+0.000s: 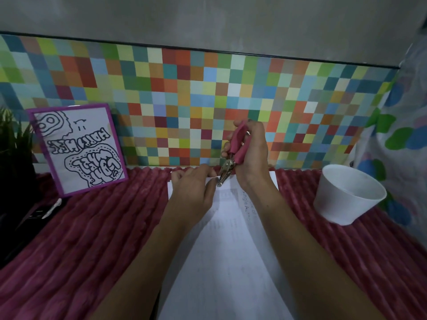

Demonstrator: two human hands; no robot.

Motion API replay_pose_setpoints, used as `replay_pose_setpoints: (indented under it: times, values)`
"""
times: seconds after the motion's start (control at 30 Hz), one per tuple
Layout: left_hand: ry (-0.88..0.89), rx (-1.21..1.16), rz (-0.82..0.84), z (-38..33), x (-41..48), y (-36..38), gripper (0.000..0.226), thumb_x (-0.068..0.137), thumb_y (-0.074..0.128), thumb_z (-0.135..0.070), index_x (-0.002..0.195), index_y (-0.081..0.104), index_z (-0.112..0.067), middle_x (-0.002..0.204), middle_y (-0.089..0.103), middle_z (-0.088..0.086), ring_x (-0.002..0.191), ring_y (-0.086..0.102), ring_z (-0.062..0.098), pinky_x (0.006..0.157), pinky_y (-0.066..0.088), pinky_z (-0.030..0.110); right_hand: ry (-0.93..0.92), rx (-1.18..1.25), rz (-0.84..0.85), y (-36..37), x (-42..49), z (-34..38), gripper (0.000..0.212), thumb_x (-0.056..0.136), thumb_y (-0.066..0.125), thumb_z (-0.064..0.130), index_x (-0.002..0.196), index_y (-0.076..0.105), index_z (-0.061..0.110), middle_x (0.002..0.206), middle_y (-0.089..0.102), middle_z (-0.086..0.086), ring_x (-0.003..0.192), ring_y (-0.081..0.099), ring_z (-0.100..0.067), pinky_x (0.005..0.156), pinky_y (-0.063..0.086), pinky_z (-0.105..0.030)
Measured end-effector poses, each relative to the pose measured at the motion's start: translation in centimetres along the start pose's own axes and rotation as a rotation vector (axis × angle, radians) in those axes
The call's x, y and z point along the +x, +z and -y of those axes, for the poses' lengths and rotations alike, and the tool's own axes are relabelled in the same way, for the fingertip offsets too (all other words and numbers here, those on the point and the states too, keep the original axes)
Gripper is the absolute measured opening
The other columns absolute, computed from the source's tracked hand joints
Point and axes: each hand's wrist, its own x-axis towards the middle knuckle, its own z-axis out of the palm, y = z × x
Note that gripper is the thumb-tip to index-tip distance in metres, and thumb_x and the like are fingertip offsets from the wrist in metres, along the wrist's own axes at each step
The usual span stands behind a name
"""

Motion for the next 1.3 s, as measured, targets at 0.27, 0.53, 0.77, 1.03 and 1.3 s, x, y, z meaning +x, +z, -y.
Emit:
replay_pose_setpoints:
  times: [0.27, 0.53, 0.77, 1.03, 1.3]
  values:
    - [0.037, 0.009, -0.024, 0.4, -0.1, 0.1, 0.004, 0.092, 0.054, -0.018, 0.092, 0.057, -0.022, 0.088, 0.063, -0.011, 0.083, 0.056, 0.012, 0.078, 0.019, 0.028, 0.005, -0.105, 0.192, 0.4, -0.2, 0.2, 0.038, 0.082, 0.046, 0.033, 0.106, 0.059, 0.006, 0.073, 0.057, -0.008, 0.054, 0.050, -0.018, 0.052, 0.043, -0.030]
    - [0.058, -0.009, -0.001, 0.6, -0.2, 0.2, 0.009, 0.093, 0.052, -0.022, 0.095, 0.061, -0.021, 0.092, 0.066, -0.008, 0.088, 0.056, 0.013, 0.080, 0.016, 0.022, 0.097, 0.041, 0.004, -0.4, 0.0, 0.4, 0.016, 0.089, 0.047, 0.023, 0.090, 0.056, 0.009, 0.067, 0.050, -0.008, 0.053, 0.044, -0.021, 0.054, 0.037, -0.032]
    - [0.009, -0.091, 0.091, 1.5, -0.1, -0.2, 0.001, 0.093, 0.058, -0.021, 0.093, 0.059, -0.021, 0.090, 0.054, -0.018, 0.085, 0.045, 0.004, 0.098, 0.028, 0.035, 0.290, 0.210, -0.132, -1.6, 0.8, 1.5, 0.028, 0.086, 0.050, 0.032, 0.093, 0.055, 0.005, 0.069, 0.052, -0.012, 0.058, 0.050, -0.024, 0.061, 0.048, -0.035]
    - [0.000, -0.198, 0.018, 1.4, 0.2, -0.6, 0.020, 0.090, 0.052, -0.026, 0.099, 0.068, -0.018, 0.095, 0.069, -0.009, 0.088, 0.062, 0.014, 0.084, 0.047, 0.049, 0.020, 0.060, 0.047, -1.2, 0.4, 2.7, 0.025, 0.092, 0.046, 0.025, 0.103, 0.058, 0.006, 0.070, 0.055, -0.007, 0.057, 0.050, -0.022, 0.062, 0.049, -0.036]
    - [0.010, -0.197, 0.005, 0.8, 0.1, -0.7, 0.019, 0.093, 0.048, -0.022, 0.095, 0.067, -0.020, 0.087, 0.062, -0.016, 0.083, 0.060, 0.014, 0.083, 0.047, 0.052, -0.018, -0.085, 0.132, -0.7, 0.1, 2.5, 0.026, 0.097, 0.038, 0.023, 0.105, 0.056, 0.006, 0.069, 0.057, -0.006, 0.056, 0.050, -0.021, 0.060, 0.049, -0.034]
